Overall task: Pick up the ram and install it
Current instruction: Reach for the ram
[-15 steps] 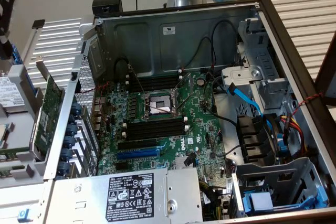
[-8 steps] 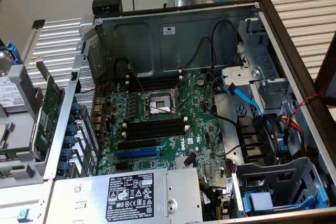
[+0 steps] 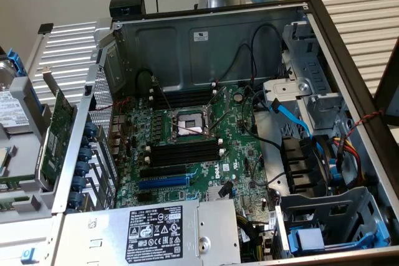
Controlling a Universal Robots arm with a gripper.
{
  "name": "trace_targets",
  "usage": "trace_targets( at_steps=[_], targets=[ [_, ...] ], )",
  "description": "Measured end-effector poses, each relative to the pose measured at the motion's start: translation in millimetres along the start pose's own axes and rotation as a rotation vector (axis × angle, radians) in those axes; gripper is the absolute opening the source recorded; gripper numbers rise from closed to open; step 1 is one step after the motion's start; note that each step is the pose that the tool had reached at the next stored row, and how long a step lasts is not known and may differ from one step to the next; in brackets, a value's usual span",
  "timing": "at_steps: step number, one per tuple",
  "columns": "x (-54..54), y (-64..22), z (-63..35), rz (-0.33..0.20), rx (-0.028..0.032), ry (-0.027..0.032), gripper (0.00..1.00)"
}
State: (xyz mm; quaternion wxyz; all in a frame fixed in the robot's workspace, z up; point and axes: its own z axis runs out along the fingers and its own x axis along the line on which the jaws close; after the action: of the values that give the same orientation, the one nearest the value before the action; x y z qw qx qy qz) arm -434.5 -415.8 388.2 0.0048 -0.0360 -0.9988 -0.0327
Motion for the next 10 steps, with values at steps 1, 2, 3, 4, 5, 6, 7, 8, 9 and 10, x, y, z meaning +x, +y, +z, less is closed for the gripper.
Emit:
trace_targets(
  at_steps=[1,2,3,4,5,6,7,8,9,10],
  targets=[
    [2.9,-0.2,0.2,0.000,0.0000,0.0015,0.11],
    [6.4,-0.5,0.4,0.000,0.0001,0.0019,0.11],
    [9.4,-0.7,0.5,0.000,0.0001,0.0020,0.11],
    [11.6,-0.9,0.5,0.000,0.0002,0.0021,0.11],
    [13.4,-1.0,0.5,0.000,0.0002,0.0022,0.11],
    [14.8,-1.1,0.5,0.000,0.0002,0.0022,0.11],
    [16.1,-1.2,0.5,0.000,0.0002,0.0022,0.11],
    [17.2,-1.3,0.6,0.000,0.0001,0.0021,0.11],
    [18.2,-1.4,0.6,0.000,0.0002,0.0024,0.11],
    [19.0,-1.4,0.6,0.000,0.0001,0.0026,0.11]
  ],
)
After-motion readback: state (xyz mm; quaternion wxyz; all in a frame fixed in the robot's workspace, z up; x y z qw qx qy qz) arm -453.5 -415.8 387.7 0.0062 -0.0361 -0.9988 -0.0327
